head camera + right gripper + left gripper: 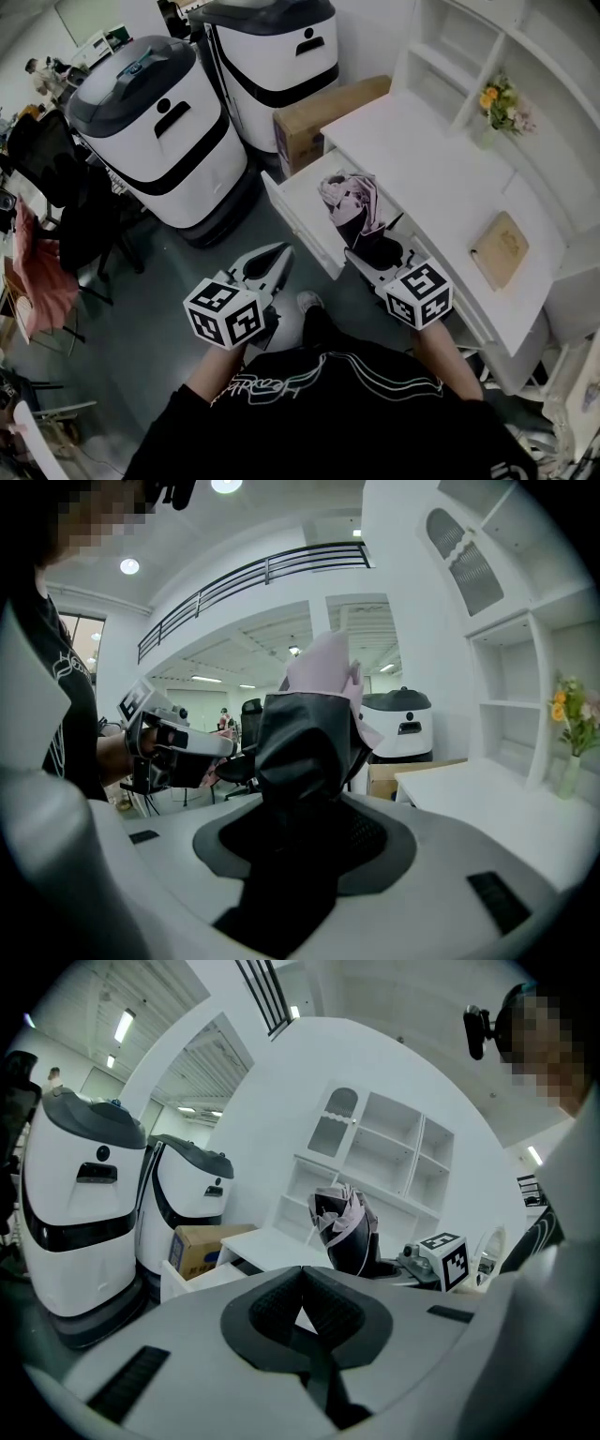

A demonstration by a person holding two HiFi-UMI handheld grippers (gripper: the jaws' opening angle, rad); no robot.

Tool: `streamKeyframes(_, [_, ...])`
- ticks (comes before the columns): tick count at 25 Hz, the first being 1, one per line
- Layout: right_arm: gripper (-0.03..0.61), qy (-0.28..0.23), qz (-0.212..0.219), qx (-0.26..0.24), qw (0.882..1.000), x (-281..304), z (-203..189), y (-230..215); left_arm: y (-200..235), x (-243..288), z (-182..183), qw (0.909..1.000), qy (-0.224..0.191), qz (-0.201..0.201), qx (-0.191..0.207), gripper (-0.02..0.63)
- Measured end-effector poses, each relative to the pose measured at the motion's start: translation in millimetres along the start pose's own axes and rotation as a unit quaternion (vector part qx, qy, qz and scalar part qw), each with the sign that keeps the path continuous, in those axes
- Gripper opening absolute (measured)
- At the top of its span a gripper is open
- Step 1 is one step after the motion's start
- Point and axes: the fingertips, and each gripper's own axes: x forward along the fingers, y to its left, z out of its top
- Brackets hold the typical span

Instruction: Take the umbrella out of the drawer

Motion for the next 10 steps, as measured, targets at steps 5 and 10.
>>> streamKeyframes(5, [0.207,0.003,-0.001,0.004,1.0,2.1,-3.1,-3.1,0.9,5.7,-2.5,1.0,0.005,-0.005,-0.001,0.02])
streamKeyframes(10, [0.207,0.003,0.001,0.006,1.0,6.6,-4.7,-5.8,6.3,12.9,-3.7,1.0,0.005,-0.006,-0.004,0.02])
